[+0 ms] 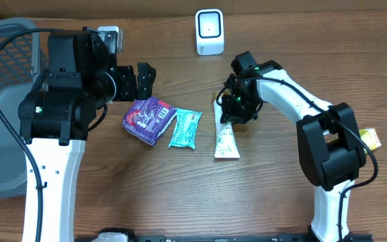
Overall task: Scan the item barcode
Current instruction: 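Close the right gripper on the white tube, then lift the white tube with the right gripper and rotate it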
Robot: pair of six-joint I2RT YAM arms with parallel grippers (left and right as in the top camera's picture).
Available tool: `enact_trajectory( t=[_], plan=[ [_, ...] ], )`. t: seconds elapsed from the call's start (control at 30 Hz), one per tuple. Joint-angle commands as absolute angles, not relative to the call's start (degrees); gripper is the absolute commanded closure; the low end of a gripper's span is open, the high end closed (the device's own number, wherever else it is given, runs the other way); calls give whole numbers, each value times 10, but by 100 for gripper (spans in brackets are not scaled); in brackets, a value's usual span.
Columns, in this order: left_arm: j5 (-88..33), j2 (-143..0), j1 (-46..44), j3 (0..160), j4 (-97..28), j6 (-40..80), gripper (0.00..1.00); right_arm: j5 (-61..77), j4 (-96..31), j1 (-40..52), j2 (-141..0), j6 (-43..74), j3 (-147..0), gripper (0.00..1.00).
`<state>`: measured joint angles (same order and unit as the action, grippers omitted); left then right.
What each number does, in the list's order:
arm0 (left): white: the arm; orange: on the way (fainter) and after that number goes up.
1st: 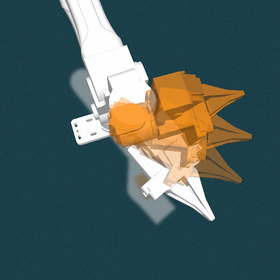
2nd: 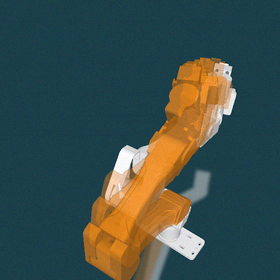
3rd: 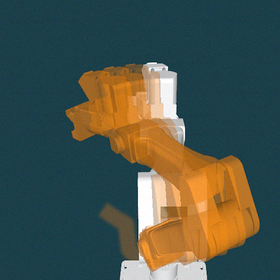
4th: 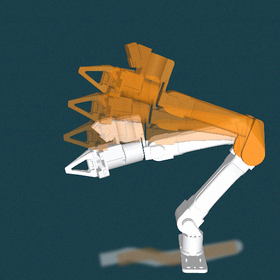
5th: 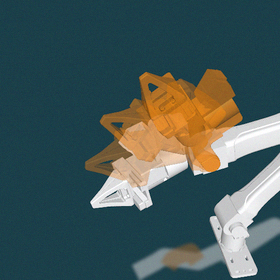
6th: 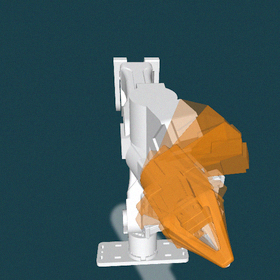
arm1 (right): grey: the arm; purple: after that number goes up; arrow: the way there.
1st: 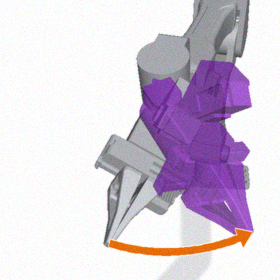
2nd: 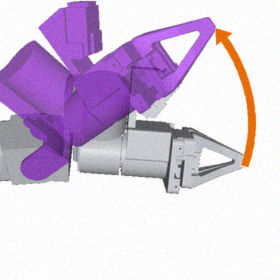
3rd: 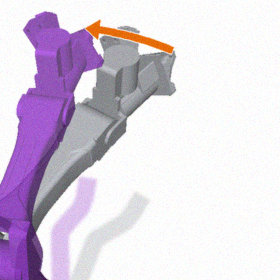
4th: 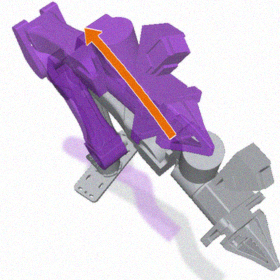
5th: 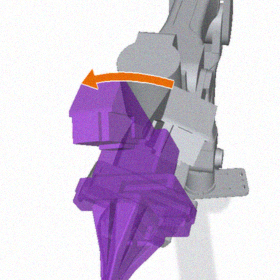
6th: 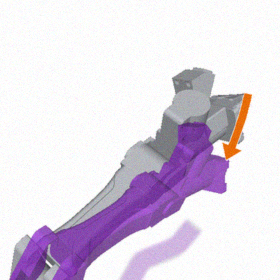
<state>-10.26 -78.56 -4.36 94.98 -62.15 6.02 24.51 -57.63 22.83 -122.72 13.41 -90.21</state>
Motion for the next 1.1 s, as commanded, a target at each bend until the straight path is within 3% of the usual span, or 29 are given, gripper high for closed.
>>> enact_trajectory(
  t=[0.0,0.57,0.8,1.07],
  plan=[
    [-99,-787,-41,957,-620,68,1,171,-580,229,-1225,115,-895,77],
    [-99,-787,-41,957,-620,68,0,126,-714,212,-1219,91,-1034,62],
    [-99,-787,-41,957,-620,68,0,124,-717,217,-1220,91,-1001,84],
    [-99,-787,-41,957,-620,68,0,126,-702,218,-1221,91,-970,85]
  ],
)
